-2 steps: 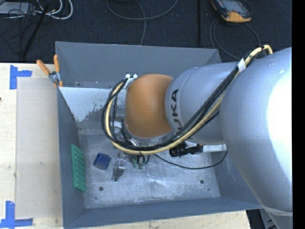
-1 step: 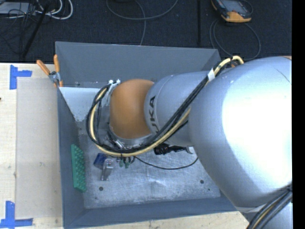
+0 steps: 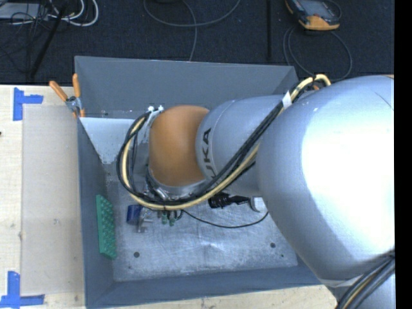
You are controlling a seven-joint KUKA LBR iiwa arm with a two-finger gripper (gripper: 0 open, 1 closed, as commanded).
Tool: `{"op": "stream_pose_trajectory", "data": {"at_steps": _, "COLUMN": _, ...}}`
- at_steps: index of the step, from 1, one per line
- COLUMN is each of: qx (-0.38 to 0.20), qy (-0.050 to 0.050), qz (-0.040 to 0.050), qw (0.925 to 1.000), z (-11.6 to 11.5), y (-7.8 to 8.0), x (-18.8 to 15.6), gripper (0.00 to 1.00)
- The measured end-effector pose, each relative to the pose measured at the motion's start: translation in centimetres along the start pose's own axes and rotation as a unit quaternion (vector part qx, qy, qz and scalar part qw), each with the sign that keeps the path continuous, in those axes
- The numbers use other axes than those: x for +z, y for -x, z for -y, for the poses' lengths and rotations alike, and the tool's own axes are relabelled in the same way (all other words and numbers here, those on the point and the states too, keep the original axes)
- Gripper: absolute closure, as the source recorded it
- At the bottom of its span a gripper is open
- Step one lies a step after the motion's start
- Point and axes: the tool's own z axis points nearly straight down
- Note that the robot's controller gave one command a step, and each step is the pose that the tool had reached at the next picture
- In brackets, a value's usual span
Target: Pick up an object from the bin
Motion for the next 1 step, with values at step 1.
{"op": "stream_pose_trajectory", "data": {"at_steps": 1, "qx": -0.038, "qy": 0.000, "qz": 0.0043, "qw": 0.9993, "z": 6.66, "y": 1.00, "x": -15.89, "gripper": 1.00}}
